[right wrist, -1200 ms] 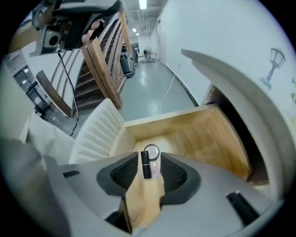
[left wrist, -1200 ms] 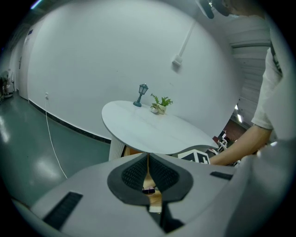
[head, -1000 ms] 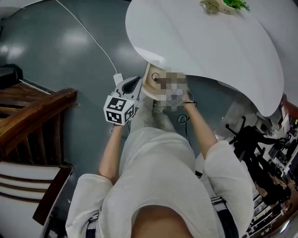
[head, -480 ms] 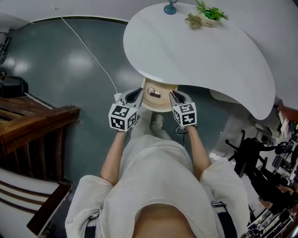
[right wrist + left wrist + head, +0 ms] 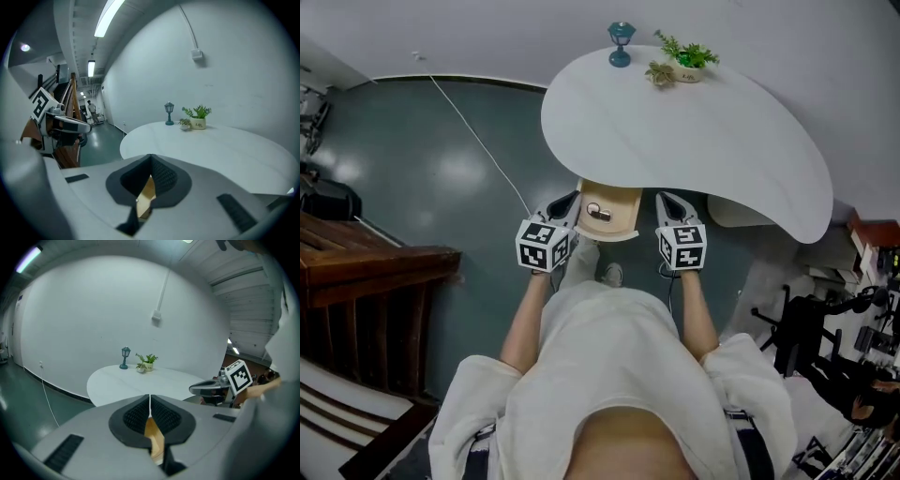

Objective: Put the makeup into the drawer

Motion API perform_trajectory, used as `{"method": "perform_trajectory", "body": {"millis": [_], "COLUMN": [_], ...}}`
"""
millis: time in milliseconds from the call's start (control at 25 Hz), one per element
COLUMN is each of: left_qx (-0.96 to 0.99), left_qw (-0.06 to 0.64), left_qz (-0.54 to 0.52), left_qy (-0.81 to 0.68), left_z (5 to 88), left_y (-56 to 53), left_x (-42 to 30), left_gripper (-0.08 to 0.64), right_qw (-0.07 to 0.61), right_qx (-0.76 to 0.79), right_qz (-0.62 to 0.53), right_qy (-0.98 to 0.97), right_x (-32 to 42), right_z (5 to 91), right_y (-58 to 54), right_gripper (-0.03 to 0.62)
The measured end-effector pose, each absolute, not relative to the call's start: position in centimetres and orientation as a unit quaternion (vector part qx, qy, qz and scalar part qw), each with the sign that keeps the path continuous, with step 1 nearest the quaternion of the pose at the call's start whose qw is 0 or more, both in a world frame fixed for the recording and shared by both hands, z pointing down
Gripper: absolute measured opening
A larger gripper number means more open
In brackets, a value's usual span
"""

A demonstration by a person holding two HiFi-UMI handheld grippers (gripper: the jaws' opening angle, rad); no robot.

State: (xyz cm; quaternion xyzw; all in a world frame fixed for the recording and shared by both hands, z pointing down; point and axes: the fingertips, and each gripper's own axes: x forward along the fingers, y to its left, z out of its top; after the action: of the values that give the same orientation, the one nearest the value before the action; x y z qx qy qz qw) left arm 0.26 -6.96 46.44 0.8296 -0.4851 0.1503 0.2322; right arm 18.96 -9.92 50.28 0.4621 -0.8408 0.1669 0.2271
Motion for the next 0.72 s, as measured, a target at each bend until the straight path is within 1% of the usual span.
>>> {"method": "perform_trajectory", "body": {"millis": [360,720], "left_qx": [0.833,0.828], "left_qw": [0.201,0.195], "left_qz": [0.139,0.132], "left_qy": [-0.497,-0.508], "left_z": [43.4,42.7], "left_y": [-4.6,-3.4], "left_x": [1.2,1.3], "left_gripper": [0.017,0.017], "right_qw": [0.19,0.193], "right_qx": [0.488,0.488], "right_qz": [0.128,0.121], "right_qy": [-0.842,-0.842], "right_x": [21.8,23.4], "right_z": [44.5,43.8], "right_y": [-8.0,-5.8], "right_gripper": [-0.005,-0.005]}}
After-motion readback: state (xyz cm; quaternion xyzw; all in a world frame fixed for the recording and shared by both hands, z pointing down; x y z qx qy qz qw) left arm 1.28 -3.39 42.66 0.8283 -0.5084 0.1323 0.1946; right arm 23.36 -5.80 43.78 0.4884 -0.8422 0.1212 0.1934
